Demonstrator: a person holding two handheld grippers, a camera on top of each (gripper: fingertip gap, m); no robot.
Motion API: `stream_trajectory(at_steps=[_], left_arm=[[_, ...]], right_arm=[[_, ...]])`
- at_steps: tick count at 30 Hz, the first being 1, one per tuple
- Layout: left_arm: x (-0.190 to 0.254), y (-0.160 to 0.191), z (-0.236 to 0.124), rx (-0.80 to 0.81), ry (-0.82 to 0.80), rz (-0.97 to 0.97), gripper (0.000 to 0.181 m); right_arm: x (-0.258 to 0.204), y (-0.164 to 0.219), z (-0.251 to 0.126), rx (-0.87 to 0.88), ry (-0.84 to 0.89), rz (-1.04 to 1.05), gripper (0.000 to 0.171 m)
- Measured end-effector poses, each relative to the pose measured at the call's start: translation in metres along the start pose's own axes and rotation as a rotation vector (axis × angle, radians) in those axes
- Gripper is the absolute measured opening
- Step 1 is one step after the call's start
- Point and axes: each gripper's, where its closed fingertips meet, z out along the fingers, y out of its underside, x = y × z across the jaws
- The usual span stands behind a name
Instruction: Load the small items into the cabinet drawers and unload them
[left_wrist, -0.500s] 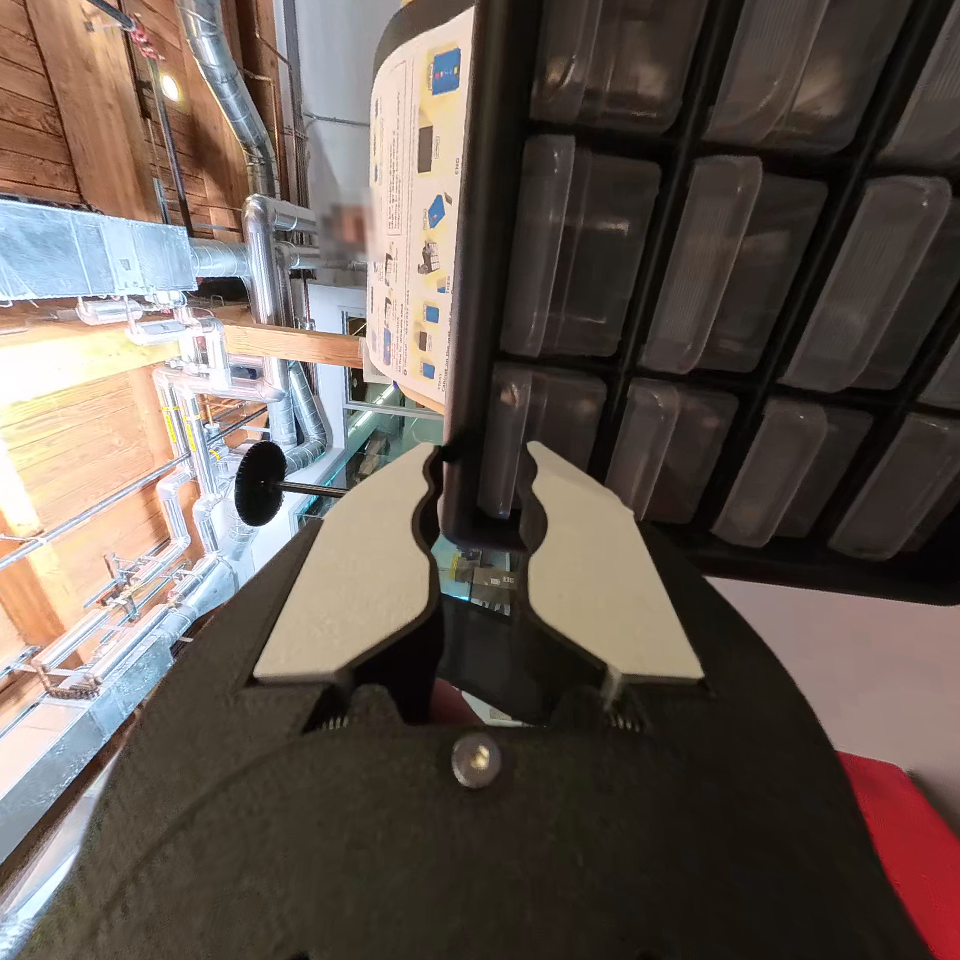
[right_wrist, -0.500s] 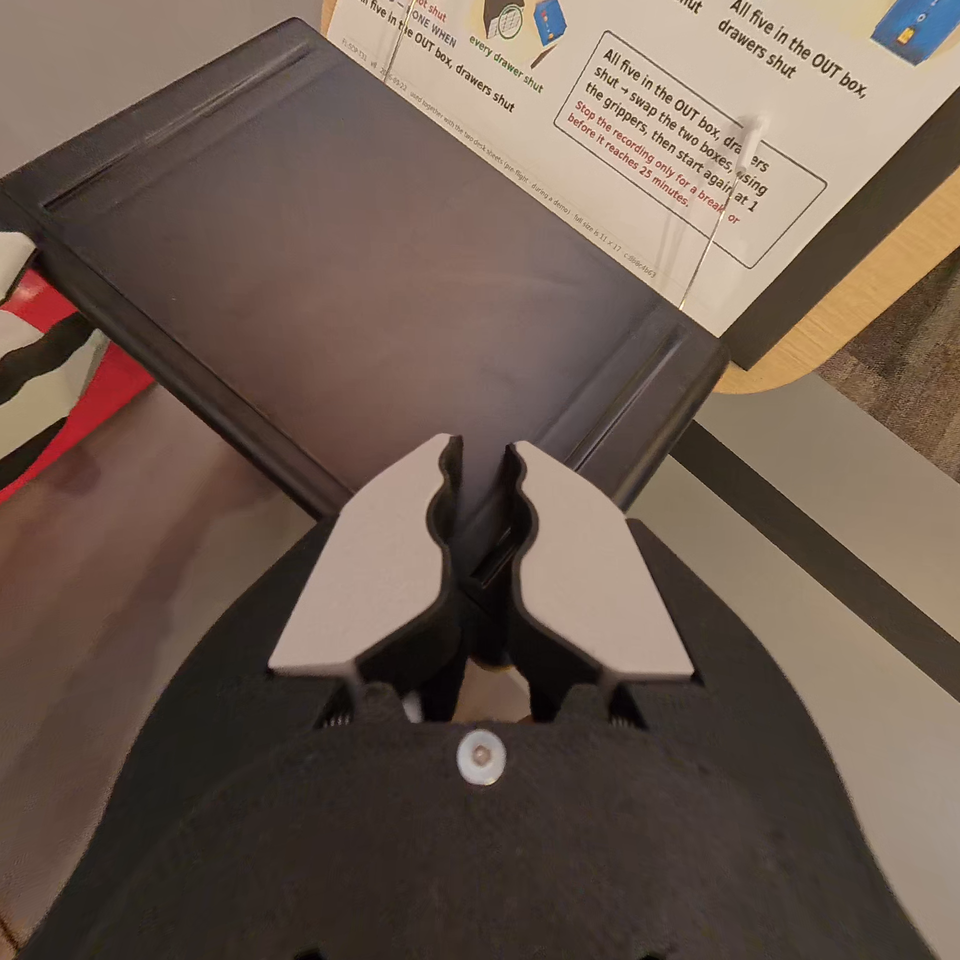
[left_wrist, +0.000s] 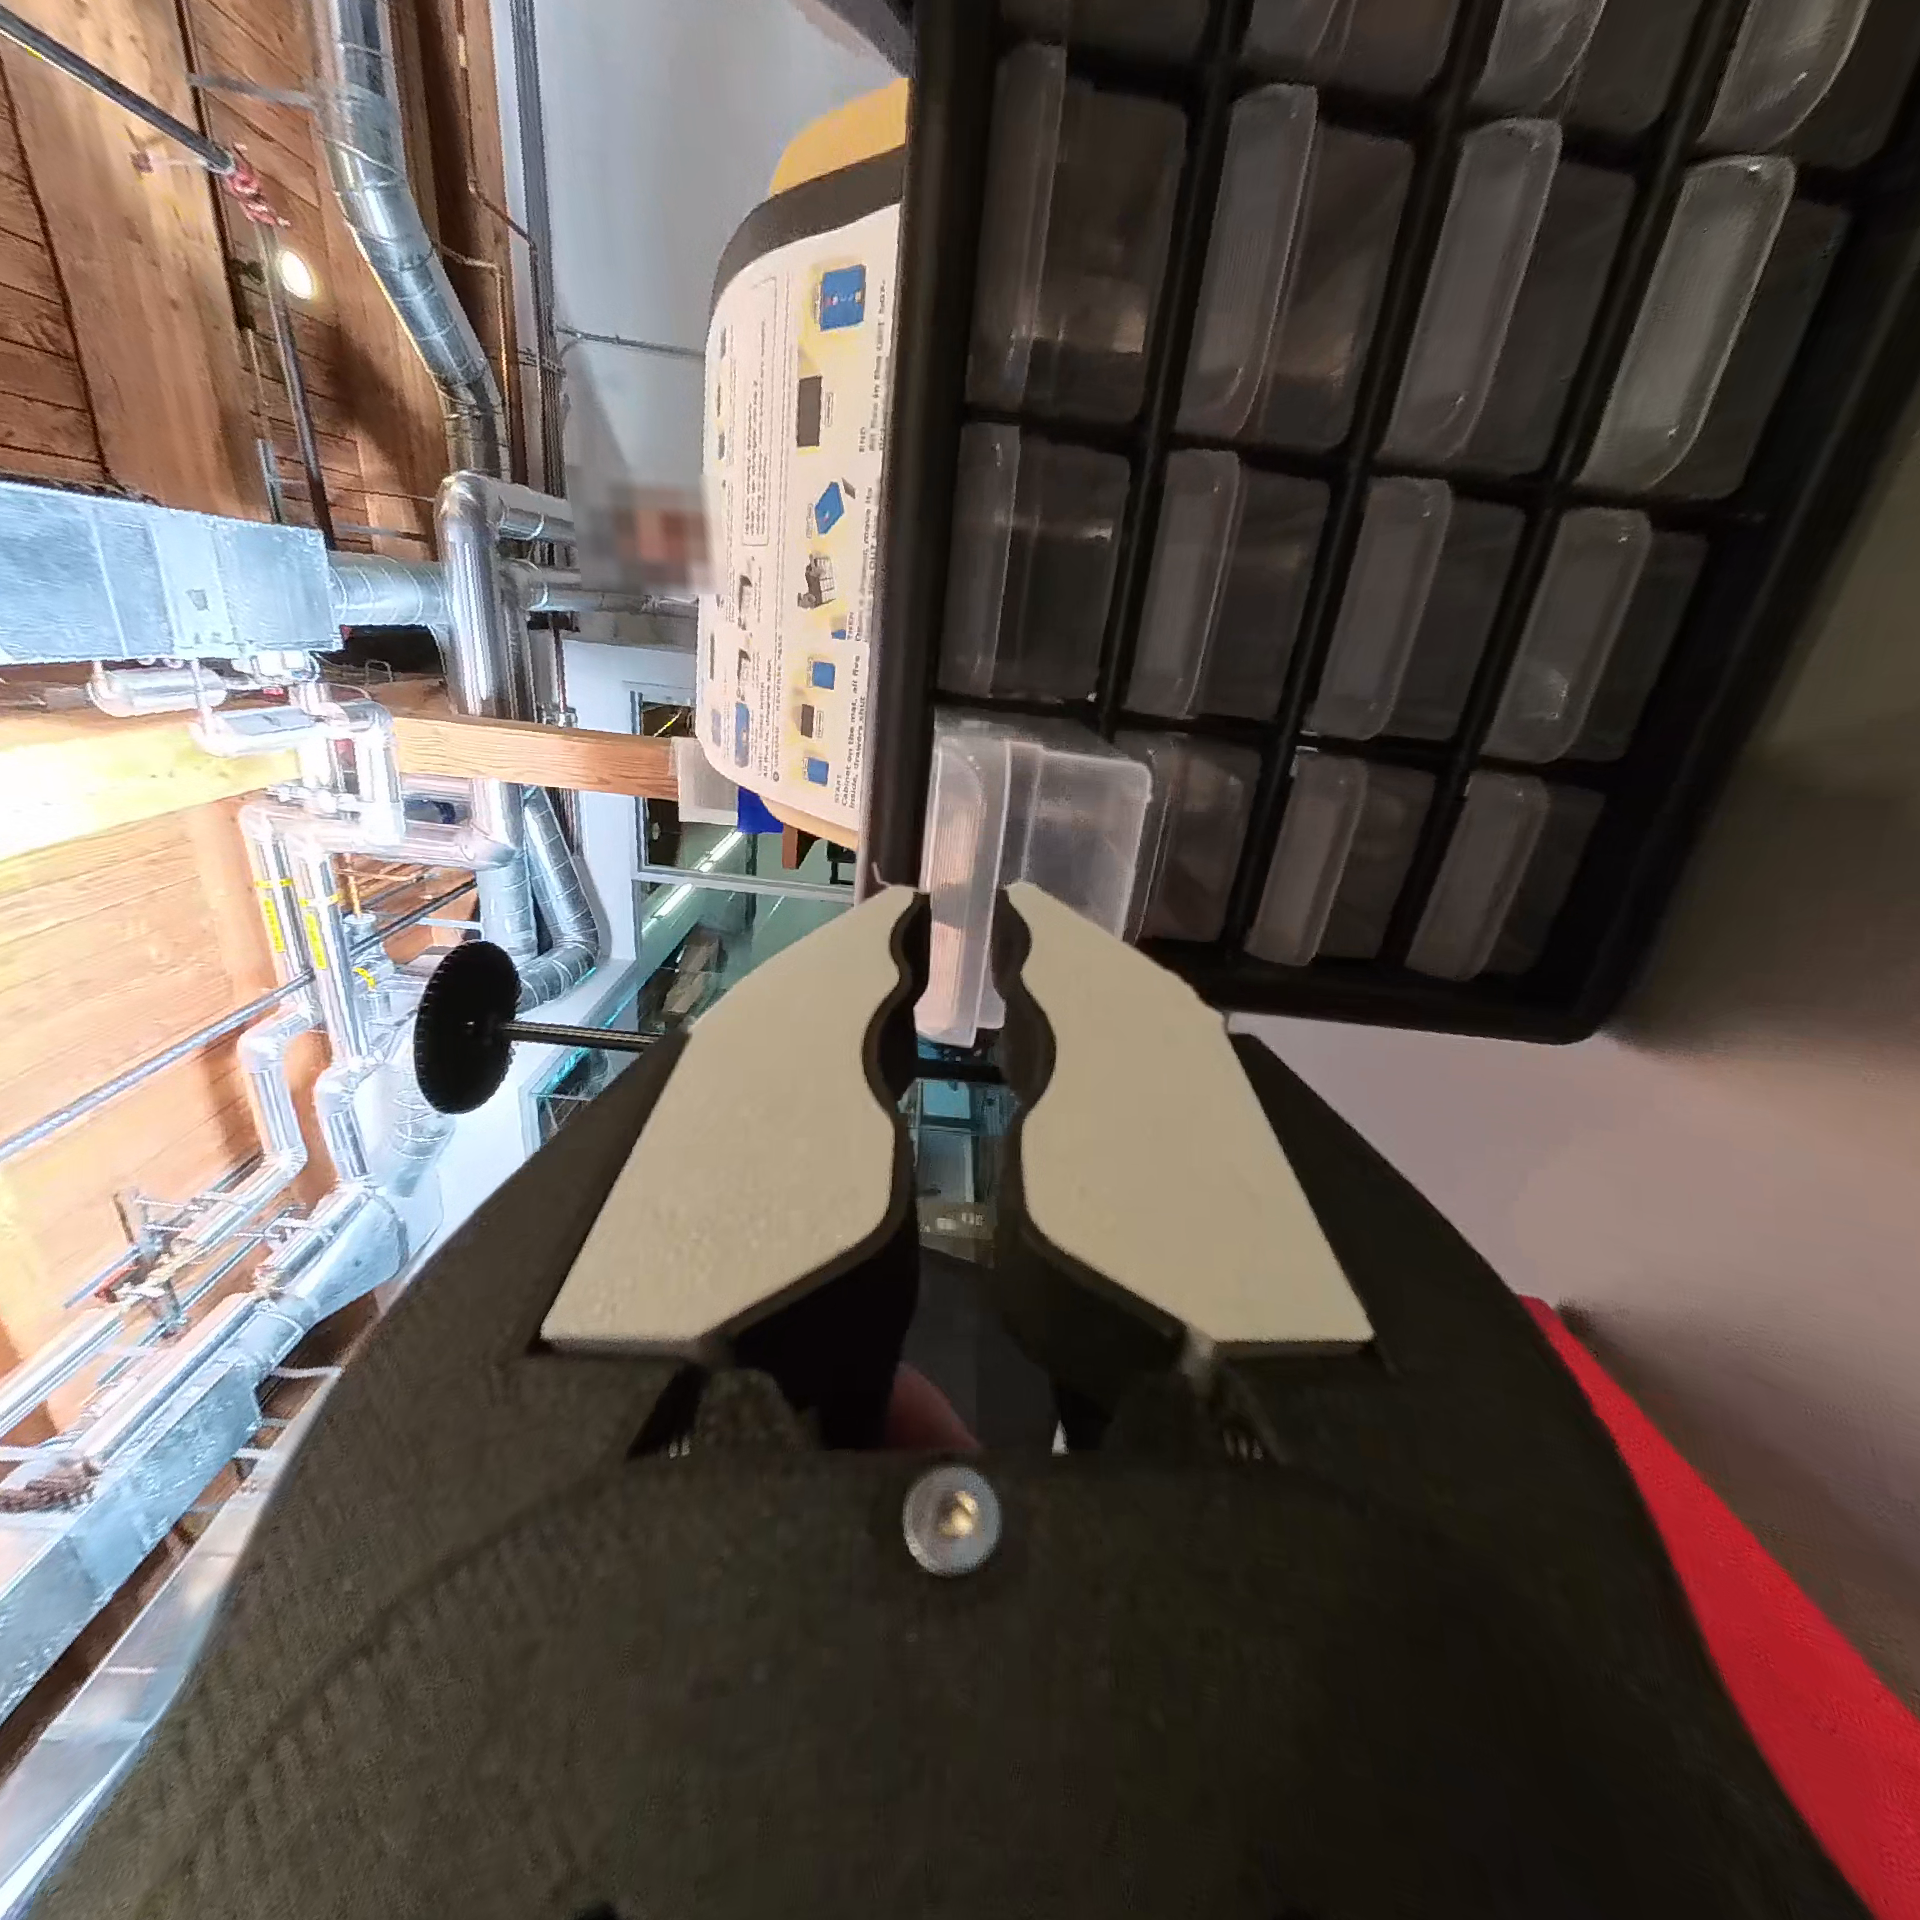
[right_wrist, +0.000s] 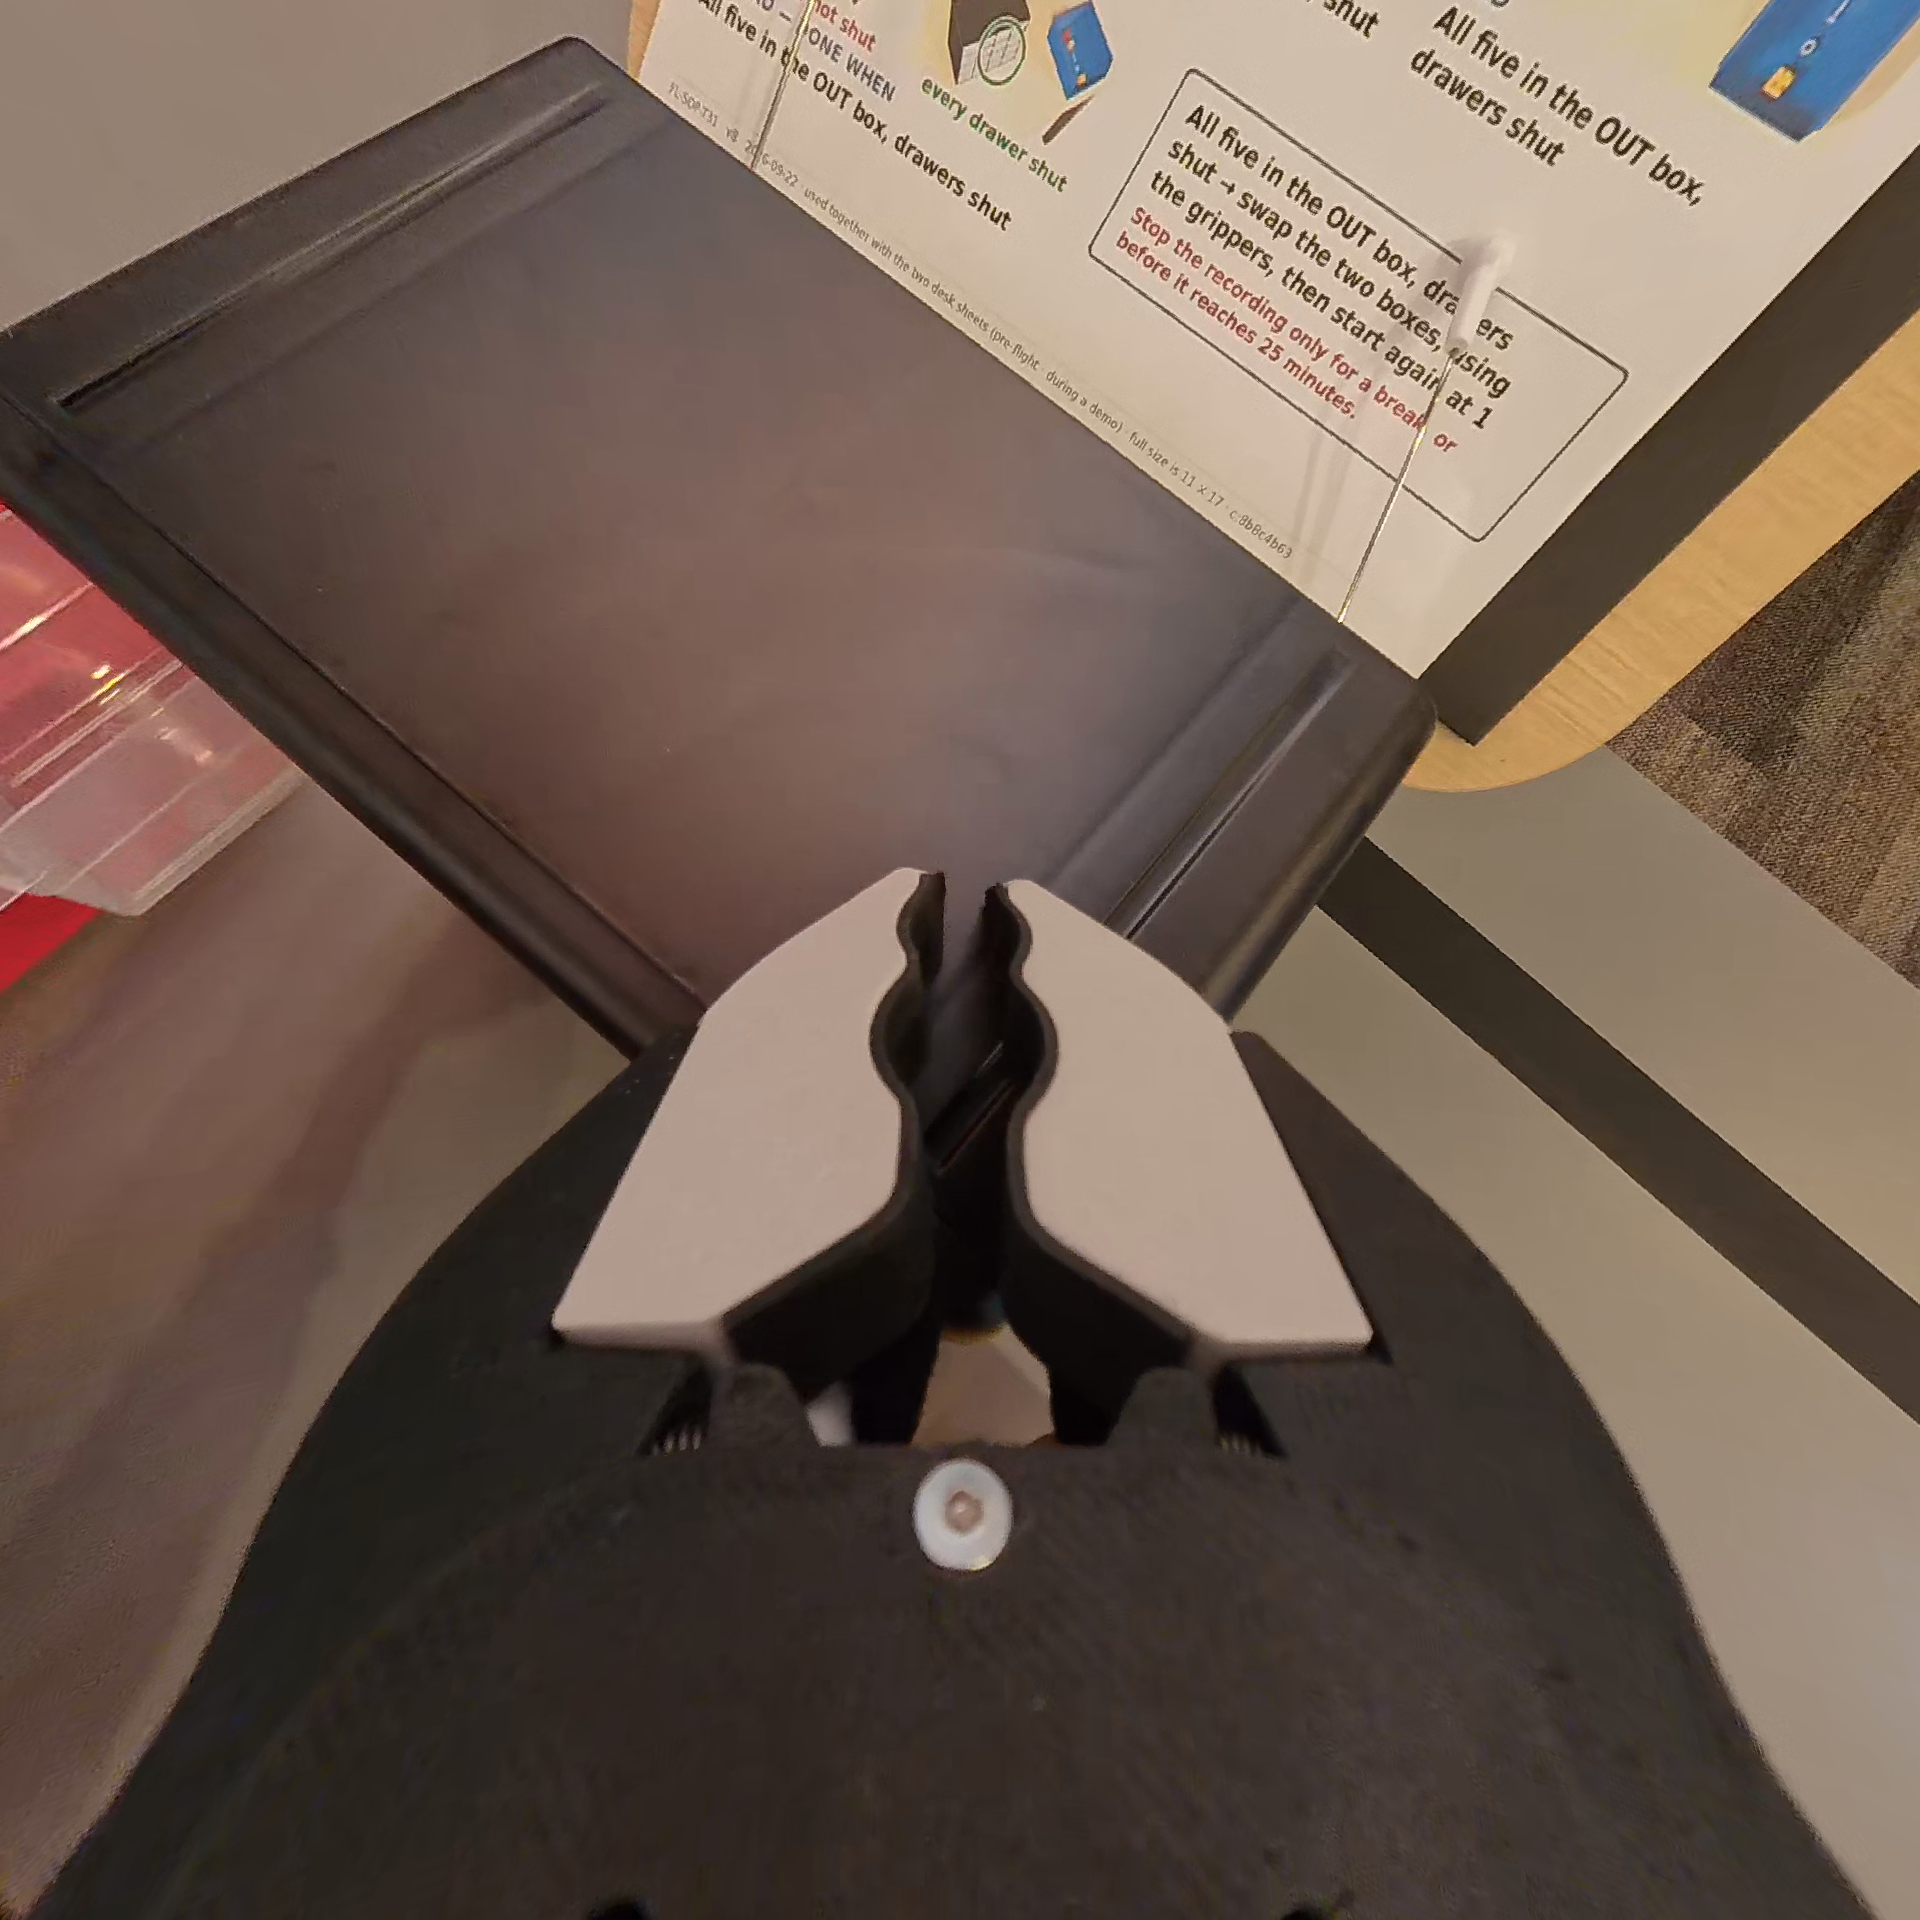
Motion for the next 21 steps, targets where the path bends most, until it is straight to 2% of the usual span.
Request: stream_trajectory(at_steps=[11,17,19,21], left_arm=[[0.003,-0.003,-0.028,0.042,0.014,-0.068,0.012],[0.018,-0.012,-0.037,0.073,0.101,-0.110,0.047],[0.015,-0.011,-0.047,0.091,0.127,-0.170,0.049],[-0.006,-0.001,-0.056,0.104,0.109,-0.280,0.048]], right_arm=[[0.001,0.000,0.000,0.009,0.014,0.007,0.010],[0.001,0.000,0.000,0.011,0.019,0.009,0.010],[0.001,0.000,0.000,0.011,0.019,0.009,0.010],[0.001,0.000,0.000,0.012,0.020,0.008,0.010]])
